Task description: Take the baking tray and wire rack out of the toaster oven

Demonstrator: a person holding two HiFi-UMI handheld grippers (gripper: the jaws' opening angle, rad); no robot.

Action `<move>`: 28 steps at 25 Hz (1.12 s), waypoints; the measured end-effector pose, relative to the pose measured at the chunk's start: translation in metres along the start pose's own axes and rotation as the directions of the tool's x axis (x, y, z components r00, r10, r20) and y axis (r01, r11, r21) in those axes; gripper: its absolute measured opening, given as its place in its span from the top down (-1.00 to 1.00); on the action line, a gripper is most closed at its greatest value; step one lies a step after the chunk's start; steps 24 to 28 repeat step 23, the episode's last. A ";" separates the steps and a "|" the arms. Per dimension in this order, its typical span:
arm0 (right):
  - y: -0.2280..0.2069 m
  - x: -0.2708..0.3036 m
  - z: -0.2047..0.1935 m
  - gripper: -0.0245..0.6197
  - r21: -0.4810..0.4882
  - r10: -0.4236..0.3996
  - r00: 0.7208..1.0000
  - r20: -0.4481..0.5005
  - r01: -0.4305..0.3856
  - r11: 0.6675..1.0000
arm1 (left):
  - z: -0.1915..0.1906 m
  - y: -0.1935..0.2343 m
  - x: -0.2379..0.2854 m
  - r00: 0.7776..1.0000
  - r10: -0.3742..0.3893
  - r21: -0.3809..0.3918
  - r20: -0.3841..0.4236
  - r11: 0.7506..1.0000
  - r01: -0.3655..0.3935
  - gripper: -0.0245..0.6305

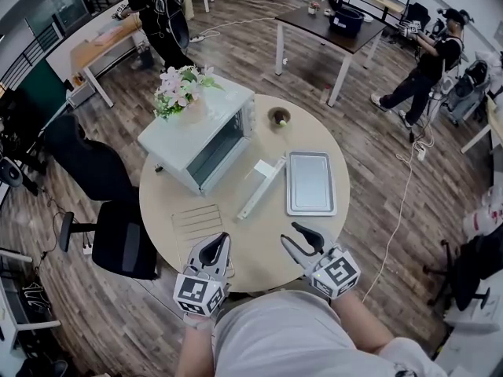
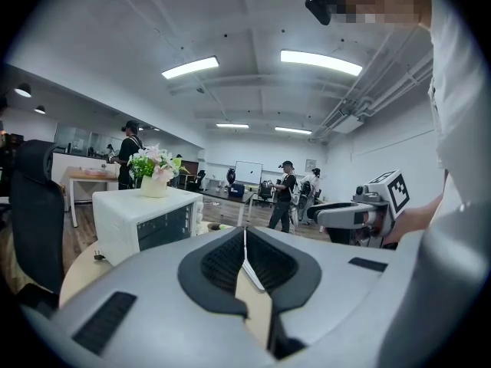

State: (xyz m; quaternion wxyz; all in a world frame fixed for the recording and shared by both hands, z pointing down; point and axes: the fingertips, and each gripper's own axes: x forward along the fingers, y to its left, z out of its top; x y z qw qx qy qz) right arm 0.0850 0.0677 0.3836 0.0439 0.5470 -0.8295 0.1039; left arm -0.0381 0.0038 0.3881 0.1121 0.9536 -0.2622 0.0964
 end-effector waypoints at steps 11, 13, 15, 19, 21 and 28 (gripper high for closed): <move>0.002 0.005 -0.008 0.45 0.040 0.023 1.000 -0.010 -0.023 0.999 | -0.012 0.003 -0.003 1.000 0.008 -0.028 -0.022 1.000 -0.009 0.95; 0.000 0.004 -0.010 0.45 0.053 0.020 1.000 -0.013 -0.019 0.998 | -0.014 0.003 -0.002 1.000 0.011 -0.034 -0.024 0.999 -0.012 0.95; -0.002 0.004 -0.012 0.45 0.061 0.015 1.000 -0.015 -0.014 0.998 | -0.015 0.003 -0.001 1.000 0.012 -0.038 -0.027 0.999 -0.013 0.95; -0.009 0.003 -0.014 0.45 0.071 0.006 1.000 -0.018 -0.005 0.997 | -0.017 0.003 0.003 0.999 0.015 -0.040 -0.034 0.999 -0.017 0.95; -0.014 0.003 -0.016 0.45 0.078 -0.002 1.000 -0.020 0.004 0.997 | -0.018 0.003 0.006 0.999 0.016 -0.039 -0.039 0.999 -0.018 0.95; -0.018 0.003 -0.018 0.45 0.084 -0.010 1.000 -0.023 0.012 0.996 | -0.019 0.004 0.008 0.999 0.017 -0.039 -0.043 0.999 -0.019 0.95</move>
